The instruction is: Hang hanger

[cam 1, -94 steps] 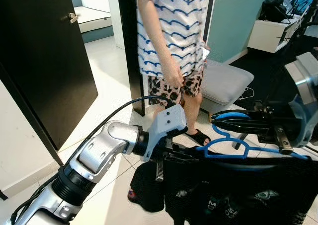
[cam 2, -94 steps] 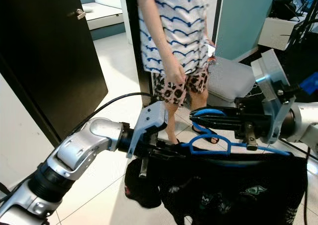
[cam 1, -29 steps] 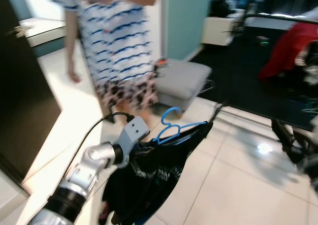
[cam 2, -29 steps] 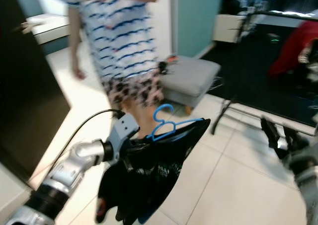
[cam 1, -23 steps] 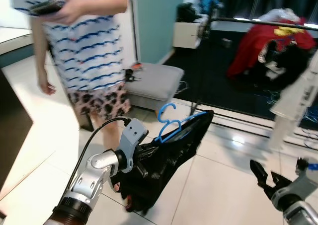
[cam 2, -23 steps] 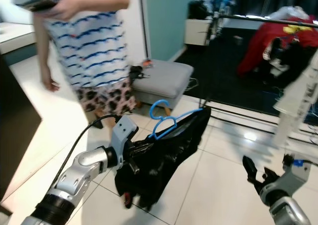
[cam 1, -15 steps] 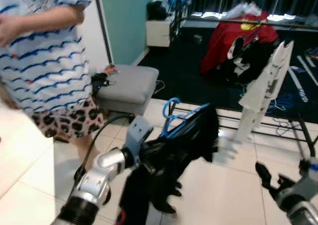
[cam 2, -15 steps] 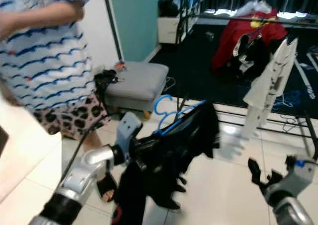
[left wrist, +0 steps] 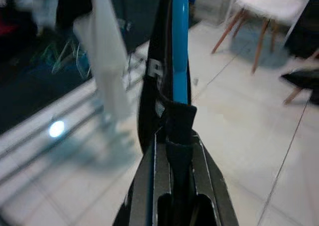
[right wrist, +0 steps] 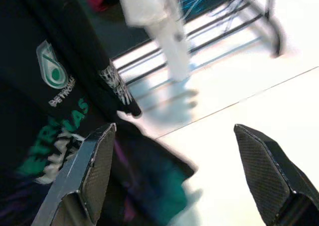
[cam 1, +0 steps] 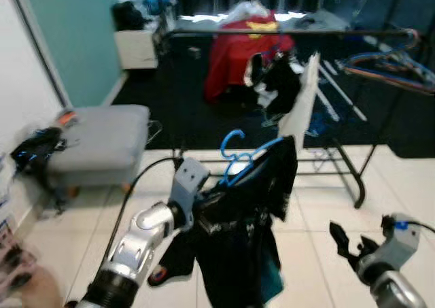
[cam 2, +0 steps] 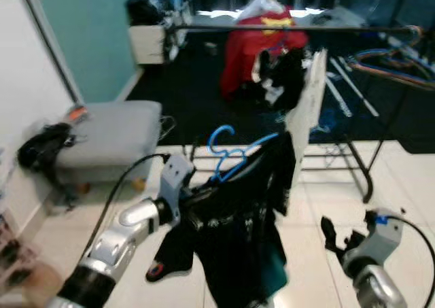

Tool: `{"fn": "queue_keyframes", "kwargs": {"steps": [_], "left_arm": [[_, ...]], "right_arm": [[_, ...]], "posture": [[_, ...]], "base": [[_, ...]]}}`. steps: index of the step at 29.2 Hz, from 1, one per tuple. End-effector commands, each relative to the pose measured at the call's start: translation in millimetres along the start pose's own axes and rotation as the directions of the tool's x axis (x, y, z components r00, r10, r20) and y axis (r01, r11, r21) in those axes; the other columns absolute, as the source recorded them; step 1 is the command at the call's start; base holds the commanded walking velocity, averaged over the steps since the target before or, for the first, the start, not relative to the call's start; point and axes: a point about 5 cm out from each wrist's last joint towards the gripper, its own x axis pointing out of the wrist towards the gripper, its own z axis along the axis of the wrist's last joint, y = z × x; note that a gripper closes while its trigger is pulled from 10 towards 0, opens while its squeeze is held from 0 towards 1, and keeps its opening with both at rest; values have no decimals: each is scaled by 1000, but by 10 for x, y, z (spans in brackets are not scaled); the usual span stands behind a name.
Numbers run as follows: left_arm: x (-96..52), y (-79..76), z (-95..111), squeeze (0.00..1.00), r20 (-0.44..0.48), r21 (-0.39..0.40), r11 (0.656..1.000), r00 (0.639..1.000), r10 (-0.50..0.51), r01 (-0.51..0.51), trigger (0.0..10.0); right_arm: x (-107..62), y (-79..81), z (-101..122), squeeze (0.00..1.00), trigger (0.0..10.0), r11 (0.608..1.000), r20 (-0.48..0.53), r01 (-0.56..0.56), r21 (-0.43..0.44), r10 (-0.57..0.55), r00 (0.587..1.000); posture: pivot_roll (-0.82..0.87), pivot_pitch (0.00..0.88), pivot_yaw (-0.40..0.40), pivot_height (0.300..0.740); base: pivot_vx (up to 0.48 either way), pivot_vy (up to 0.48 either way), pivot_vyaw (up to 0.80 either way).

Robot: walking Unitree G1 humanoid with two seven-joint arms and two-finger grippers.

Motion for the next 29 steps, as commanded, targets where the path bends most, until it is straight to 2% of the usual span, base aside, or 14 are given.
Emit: {"fn": "queue_keyframes", "kwargs": {"steps": [1,6,8,11,23,29], "left_arm": [[8,18,135,0,41,20,1000,999,15,-16,10000],[119,-21,308,0,60,66,997,997,38,-42,10000],[119,-21,308,0,60,66,997,997,38,-42,10000],[199,6,339,0,26,105,990,995,94,-96,10000],[267,52,406,0,-3,136,976,985,172,-170,10000],[315,96,475,0,-17,190,959,976,216,-209,10000]], "right_arm": [[25,84,-42,0,10000,1000,0,-17,-3,17,1000],[34,80,-24,0,10000,1000,11,-14,-7,14,1000],[34,80,-24,0,10000,1000,11,-14,-7,14,1000],[52,93,-12,0,10000,1000,28,-24,-15,24,999],[82,128,3,0,10000,998,39,-41,-43,43,998],[87,132,33,0,10000,998,50,-41,-52,44,998]], "posture": [[57,0,28,740],[56,0,28,740],[56,0,28,740],[52,0,34,740],[50,0,37,740],[44,0,44,740]], "base": [[480,0,0],[480,0,0],[480,0,0],[480,0,0],[471,0,0],[453,0,0]]}}
